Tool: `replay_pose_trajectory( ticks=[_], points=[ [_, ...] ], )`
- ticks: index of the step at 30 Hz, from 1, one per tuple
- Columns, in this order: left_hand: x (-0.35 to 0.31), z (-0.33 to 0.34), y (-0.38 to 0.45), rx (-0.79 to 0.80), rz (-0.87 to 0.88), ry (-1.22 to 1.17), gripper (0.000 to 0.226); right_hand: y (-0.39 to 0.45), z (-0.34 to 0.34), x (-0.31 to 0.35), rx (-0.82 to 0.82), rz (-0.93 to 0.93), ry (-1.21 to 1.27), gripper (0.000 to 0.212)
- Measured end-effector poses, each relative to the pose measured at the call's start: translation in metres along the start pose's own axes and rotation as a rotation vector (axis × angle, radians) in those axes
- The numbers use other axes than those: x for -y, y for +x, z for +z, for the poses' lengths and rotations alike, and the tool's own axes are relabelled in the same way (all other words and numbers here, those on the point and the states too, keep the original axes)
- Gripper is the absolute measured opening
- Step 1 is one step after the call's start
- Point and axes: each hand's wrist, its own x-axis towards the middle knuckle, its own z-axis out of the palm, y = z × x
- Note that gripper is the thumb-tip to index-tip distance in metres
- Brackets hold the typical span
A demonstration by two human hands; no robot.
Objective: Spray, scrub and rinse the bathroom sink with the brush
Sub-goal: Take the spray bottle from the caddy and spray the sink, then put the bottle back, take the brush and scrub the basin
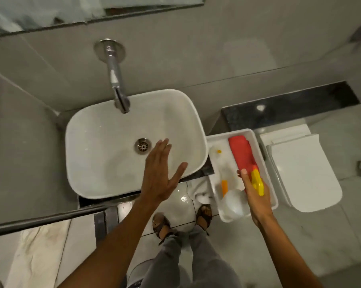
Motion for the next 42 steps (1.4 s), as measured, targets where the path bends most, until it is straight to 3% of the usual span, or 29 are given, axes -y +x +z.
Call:
replay_pose_trajectory(
  ticks=[3, 9, 12, 15, 23, 25, 30, 33, 35, 37, 42],
  points=[
    [-0.039, 0.03, 0.021, 0.031, 0.083, -0.005, 0.078, 0.028, -0.019, -0.016, -0.105, -0.03, 0.055, 0.05],
    [-0.081, 0.078, 0.053, 0.147, 0.165, 0.068, 0.091, 0.084, -0.037, -0.068, -0.154, -0.027, 0.09, 0.013],
    [-0.083, 0.093, 0.055, 0.233, 0.158, 0.277, 0.091, 0.107, -0.041, -0.102, -0.222, -0.016, 0.132, 0.03],
    [-0.083, 0.09, 0.055, 0.251, 0.15, 0.339, 0.087, 0.119, -0.043, -0.121, -0.269, -0.001, 0.166, 0.04],
    [-0.088, 0.088, 0.056, 0.224, 0.13, 0.322, 0.082, 0.13, -0.067, -0.168, -0.25, -0.025, 0.049, 0.03],
    [-0.088, 0.088, 0.057, 0.228, 0.117, 0.326, 0.082, 0.121, -0.071, -0.184, -0.256, 0.005, 0.025, 0.038],
    [-0.087, 0.09, 0.057, 0.225, 0.102, 0.311, 0.081, 0.087, -0.059, -0.197, -0.428, 0.136, 0.055, 0.063],
    [-0.086, 0.091, 0.057, 0.219, 0.118, 0.312, 0.081, 0.054, -0.03, -0.194, -0.562, 0.267, 0.088, 0.055],
    [-0.085, 0.092, 0.057, 0.219, 0.116, 0.315, 0.08, 0.037, -0.004, -0.197, -0.426, 0.328, 0.002, 0.039],
    [-0.084, 0.091, 0.057, 0.223, 0.109, 0.306, 0.081, 0.031, 0.019, -0.198, -0.21, 0.254, -0.081, 0.031],
    [-0.083, 0.093, 0.056, 0.221, 0.127, 0.319, 0.086, 0.079, 0.062, -0.189, -0.112, 0.116, -0.386, 0.056]
  ],
)
